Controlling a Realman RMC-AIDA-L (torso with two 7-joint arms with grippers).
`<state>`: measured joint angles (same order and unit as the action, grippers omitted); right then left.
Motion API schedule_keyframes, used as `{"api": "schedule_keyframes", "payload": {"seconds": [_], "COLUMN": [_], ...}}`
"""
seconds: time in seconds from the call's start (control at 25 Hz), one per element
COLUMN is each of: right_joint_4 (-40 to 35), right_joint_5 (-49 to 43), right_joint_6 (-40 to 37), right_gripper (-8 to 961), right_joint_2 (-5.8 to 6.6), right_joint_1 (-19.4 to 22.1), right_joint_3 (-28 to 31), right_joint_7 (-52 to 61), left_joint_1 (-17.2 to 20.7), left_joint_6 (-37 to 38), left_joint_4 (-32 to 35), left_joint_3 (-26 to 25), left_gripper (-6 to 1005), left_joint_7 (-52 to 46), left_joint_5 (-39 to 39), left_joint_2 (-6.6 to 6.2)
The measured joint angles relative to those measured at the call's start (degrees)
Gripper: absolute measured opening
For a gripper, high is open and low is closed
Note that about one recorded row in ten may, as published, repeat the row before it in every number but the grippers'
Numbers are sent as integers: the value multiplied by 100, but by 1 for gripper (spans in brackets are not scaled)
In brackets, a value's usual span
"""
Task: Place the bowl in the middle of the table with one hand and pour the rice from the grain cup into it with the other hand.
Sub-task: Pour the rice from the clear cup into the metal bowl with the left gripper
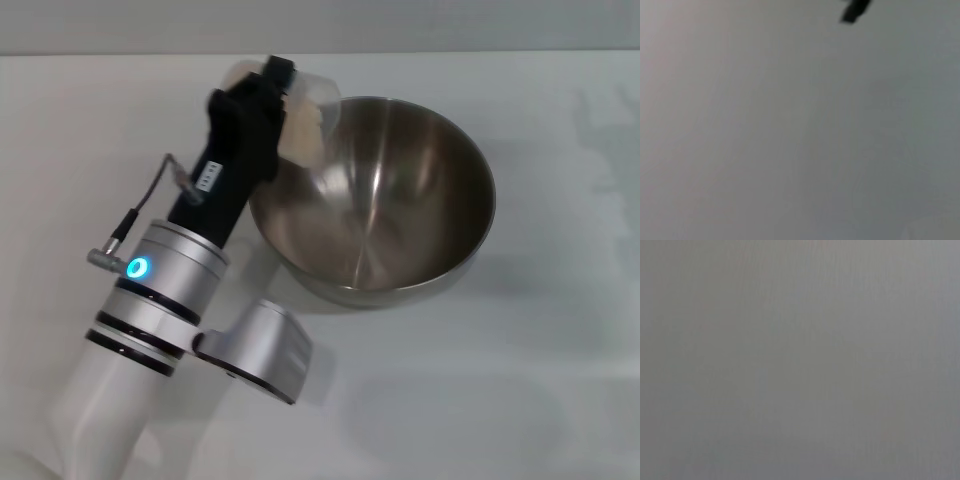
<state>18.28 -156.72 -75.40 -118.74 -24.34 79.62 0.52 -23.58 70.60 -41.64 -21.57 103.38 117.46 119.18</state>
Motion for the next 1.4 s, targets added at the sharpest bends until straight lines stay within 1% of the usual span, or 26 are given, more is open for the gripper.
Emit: {"api": "schedule_keyframes", "payload": {"seconds": [0.12, 0.24, 0.28, 0.4, 0.44, 0.6, 0.8, 0.92, 1.2, 1.36, 1.4], "right_joint_4": [0, 0, 0, -4, -4, -8, -9, -9, -8, -8, -8], "right_joint_5": [-6, -8, -9, -12, -12, -15, -16, -16, -16, -17, -16], "right_joint_6": [-24, -40, -40, -40, -40, -40, -40, -40, -80, -123, -126], "right_gripper": [517, 517, 517, 517, 517, 517, 516, 516, 517, 517, 517], "right_joint_2": [1, 9, 13, 18, 18, 18, 16, 8, -1, 0, 0], "right_joint_1": [-11, -37, -42, -55, -55, -75, -83, -83, -60, -44, -44], "right_joint_3": [0, -11, -19, -39, -39, -52, -53, -53, -47, -38, -29], "right_joint_7": [0, 0, 0, 0, 0, 0, 0, 0, 27, 27, 29], "left_joint_1": [-71, -98, -138, -192, -192, -249, -274, -280, -246, -241, -230], "left_joint_6": [-108, -148, -222, -246, -246, -246, -219, -202, -372, -384, -446], "left_joint_4": [-6, -8, -8, -10, -10, 75, 231, 282, 295, 301, 322], "left_joint_3": [116, 159, 211, 284, 284, 322, 296, 293, 370, 117, 175], "left_gripper": [53, 55, 56, 58, 58, 61, 64, 66, 70, 73, 73], "left_joint_7": [555, 787, 1305, 1904, 1904, 2445, 2795, 2846, 2841, 2829, 2823], "left_joint_5": [10, 12, 16, 21, 21, 194, 528, 699, 736, 726, 736], "left_joint_2": [0, 1, 1, 1, 1, 1, 0, 0, 1, -2, 1]}}
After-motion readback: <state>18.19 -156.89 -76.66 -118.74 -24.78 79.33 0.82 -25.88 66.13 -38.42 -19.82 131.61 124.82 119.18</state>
